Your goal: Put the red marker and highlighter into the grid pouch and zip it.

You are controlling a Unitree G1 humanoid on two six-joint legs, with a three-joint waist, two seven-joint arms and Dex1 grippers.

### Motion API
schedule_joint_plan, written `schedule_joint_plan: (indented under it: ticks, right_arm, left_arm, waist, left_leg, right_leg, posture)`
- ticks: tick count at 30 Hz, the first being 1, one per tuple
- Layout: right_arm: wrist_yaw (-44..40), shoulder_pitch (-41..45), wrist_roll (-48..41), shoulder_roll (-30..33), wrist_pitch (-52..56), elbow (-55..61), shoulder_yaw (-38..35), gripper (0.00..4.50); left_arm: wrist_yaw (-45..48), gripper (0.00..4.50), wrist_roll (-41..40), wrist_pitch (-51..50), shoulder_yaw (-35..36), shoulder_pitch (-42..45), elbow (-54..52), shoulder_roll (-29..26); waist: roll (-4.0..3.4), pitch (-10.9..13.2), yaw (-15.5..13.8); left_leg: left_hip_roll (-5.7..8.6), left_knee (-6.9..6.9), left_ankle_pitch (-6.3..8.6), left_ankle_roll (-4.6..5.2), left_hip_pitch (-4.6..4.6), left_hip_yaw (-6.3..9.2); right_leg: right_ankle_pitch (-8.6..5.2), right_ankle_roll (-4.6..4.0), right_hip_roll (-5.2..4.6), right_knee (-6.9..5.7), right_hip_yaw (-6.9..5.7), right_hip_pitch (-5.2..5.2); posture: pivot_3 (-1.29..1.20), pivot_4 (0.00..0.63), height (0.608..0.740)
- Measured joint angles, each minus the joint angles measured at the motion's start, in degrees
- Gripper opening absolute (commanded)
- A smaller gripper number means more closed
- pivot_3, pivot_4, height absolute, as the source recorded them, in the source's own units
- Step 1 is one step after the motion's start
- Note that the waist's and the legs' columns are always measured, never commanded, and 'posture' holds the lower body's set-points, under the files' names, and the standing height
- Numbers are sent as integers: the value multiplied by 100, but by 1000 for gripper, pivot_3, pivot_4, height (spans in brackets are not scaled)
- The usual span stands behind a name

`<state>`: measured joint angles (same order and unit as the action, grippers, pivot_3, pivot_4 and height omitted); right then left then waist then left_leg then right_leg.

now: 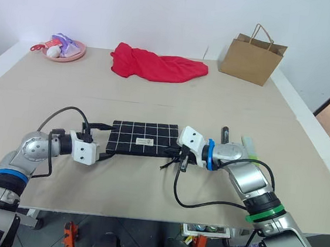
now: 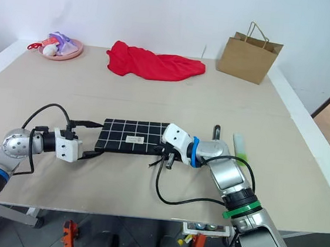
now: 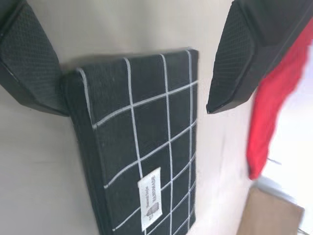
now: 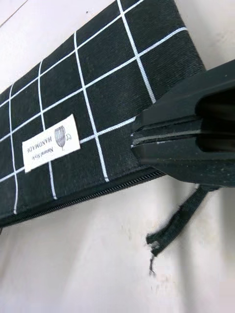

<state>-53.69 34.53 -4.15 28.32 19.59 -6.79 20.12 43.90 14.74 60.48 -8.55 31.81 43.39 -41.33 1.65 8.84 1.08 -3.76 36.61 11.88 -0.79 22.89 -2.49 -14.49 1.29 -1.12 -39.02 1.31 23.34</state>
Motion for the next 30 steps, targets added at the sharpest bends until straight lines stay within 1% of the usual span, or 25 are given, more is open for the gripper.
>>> schedule_joint_plan:
  ticks: [3,5,6,7,11,12,13,14,15,16,20,24,26,27,28,29,30]
  right_arm:
    - [-7,0,-4,-5,14,0,-1,53]
    - [-13,0,-7,-10,25,1,-3,0]
    - [-14,0,-8,-10,27,1,-3,0]
    - [-14,0,-7,-10,28,1,-3,0]
    - [-17,0,-10,-12,42,1,-5,0]
    - [-18,0,-11,-12,46,1,-8,0]
    - [-21,0,-11,-12,49,1,-10,0]
    - [-21,0,-11,-12,49,3,-11,0]
    - [-22,0,-11,-12,50,3,-11,0]
    - [-26,0,-12,-12,50,3,-13,0]
    - [-66,0,-13,-12,51,3,-25,0]
    - [-107,0,-11,-8,51,1,-37,0]
    - [-105,1,-11,-9,52,-2,-39,671]
    - [6,28,-50,-124,102,-85,-186,731]
    - [8,28,-51,-126,103,-88,-190,1063]
    - [75,87,-108,-209,180,-175,-302,1511]
    - [222,243,-256,-352,328,-316,-540,1934]
  left_arm:
    - [-248,4500,173,231,-107,126,187,20]
    - [-469,3991,340,446,-256,298,429,31]
    - [-485,3365,356,482,-296,308,489,31]
    - [-487,3086,357,495,-304,312,507,32]
    - [-449,1637,342,680,-492,385,795,31]
    - [-391,1364,307,709,-531,390,846,30]
    - [-322,874,206,723,-562,434,910,29]
    - [-304,633,189,724,-568,456,916,29]
    - [-249,250,109,729,-570,491,918,25]
    - [-201,118,27,726,-570,500,920,20]
    - [43,118,-284,702,-628,466,852,20]
    - [425,118,-716,631,-800,224,292,19]
    - [632,0,-952,449,-877,107,-17,1]
    - [1115,0,-1489,-330,-944,-217,-640,-79]
    - [1118,0,-1492,-338,-945,-218,-647,-79]
    - [1261,0,-1647,-676,-938,-306,-841,-110]
    - [1461,0,-1990,-1403,-876,-519,-1264,-143]
  waist:
    - [0,0,-1]
    - [0,0,0]
    - [0,0,4]
    - [0,0,3]
    - [0,0,3]
    - [0,0,3]
    - [0,0,3]
    - [0,0,3]
    - [0,0,4]
    - [0,0,6]
    - [-1,0,6]
    - [-1,0,6]
    - [-1,0,8]
    - [-1,0,11]
    - [-1,0,25]
    - [-2,1,34]
    - [-5,4,64]
  left_leg:
    - [0,-1,-1,0,2,-2]
    - [1,-3,-1,0,5,-5]
    - [1,-5,-1,0,5,-9]
    - [1,-6,-1,0,5,-9]
    - [1,-9,-1,0,6,-8]
    - [1,-9,-1,0,6,-8]
    - [1,-9,-1,0,7,-9]
    - [1,-9,-1,0,7,-9]
    - [1,-10,-1,0,6,-11]
    - [1,-11,-1,0,6,-12]
    - [2,-16,1,-1,8,-16]
    - [5,-17,14,-10,12,-25]
    - [7,-17,21,-17,13,-26]
    - [8,-17,27,-25,14,-28]
    - [7,-17,30,-28,14,-30]
    - [7,-17,30,-27,14,-31]
    - [7,-18,31,-27,16,-36]
  right_leg:
    - [1,1,-2,1,1,1]
    - [-2,6,-3,3,3,3]
    - [-3,7,-3,4,5,5]
    - [-3,7,-3,4,5,5]
    - [-5,7,-2,4,5,8]
    - [-5,7,-3,4,5,8]
    - [-5,7,-3,4,4,9]
    - [-5,7,-4,4,5,8]
    - [-5,7,-4,4,5,9]
    - [-7,7,-4,4,6,9]
    - [-14,10,-7,6,8,11]
    - [-21,4,-12,8,16,15]
    - [-23,-2,-14,8,17,15]
    - [-27,-6,-15,8,20,16]
    - [-28,-8,-14,8,22,17]
    - [-29,-8,-14,8,24,18]
    - [-29,-7,-13,7,30,24]
  posture:
    - [0,150,740]
    - [0,150,740]
    - [0,150,740]
    - [0,150,740]
    - [0,150,740]
    - [0,150,740]
    - [0,150,740]
    - [0,150,740]
    - [0,150,740]
    - [0,150,740]
    - [0,150,740]
    - [0,150,740]
    - [0,150,740]
    - [0,150,740]
    - [0,150,740]
    - [0,150,740]
    - [0,150,740]
